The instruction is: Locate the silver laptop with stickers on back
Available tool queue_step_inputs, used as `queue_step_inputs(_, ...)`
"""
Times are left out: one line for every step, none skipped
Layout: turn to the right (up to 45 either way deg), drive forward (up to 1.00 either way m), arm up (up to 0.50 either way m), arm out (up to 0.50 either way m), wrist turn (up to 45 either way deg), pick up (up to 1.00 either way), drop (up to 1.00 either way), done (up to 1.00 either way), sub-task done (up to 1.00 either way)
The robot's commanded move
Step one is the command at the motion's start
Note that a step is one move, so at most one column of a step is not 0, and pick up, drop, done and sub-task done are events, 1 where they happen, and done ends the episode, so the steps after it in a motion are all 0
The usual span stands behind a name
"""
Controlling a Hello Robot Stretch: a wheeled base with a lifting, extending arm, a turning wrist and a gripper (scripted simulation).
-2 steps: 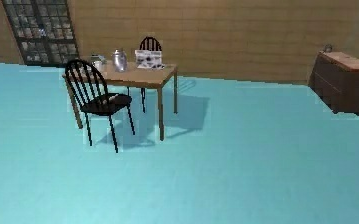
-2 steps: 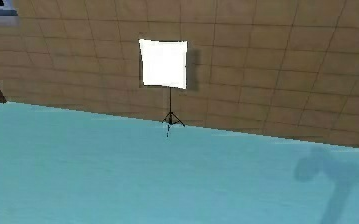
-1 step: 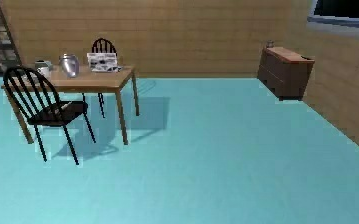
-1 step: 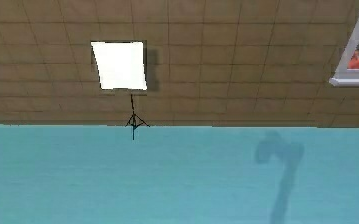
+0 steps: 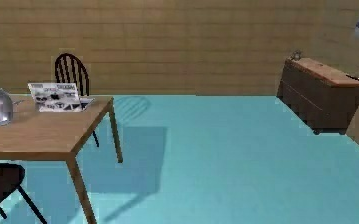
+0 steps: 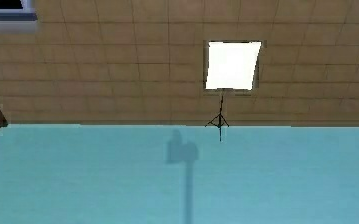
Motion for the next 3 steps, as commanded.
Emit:
queue_step_inputs(0.0, 0.85, 0.0, 0.0, 0.0, 0.0, 0.0, 0.0, 0.0)
queue_step_inputs(-45.0, 0.0, 0.0, 0.0, 0.0, 0.0, 0.0, 0.0, 0.0)
queue_step_inputs(0.0, 0.0, 0.0, 0.0, 0.0, 0.0, 0.0, 1.0, 0.0)
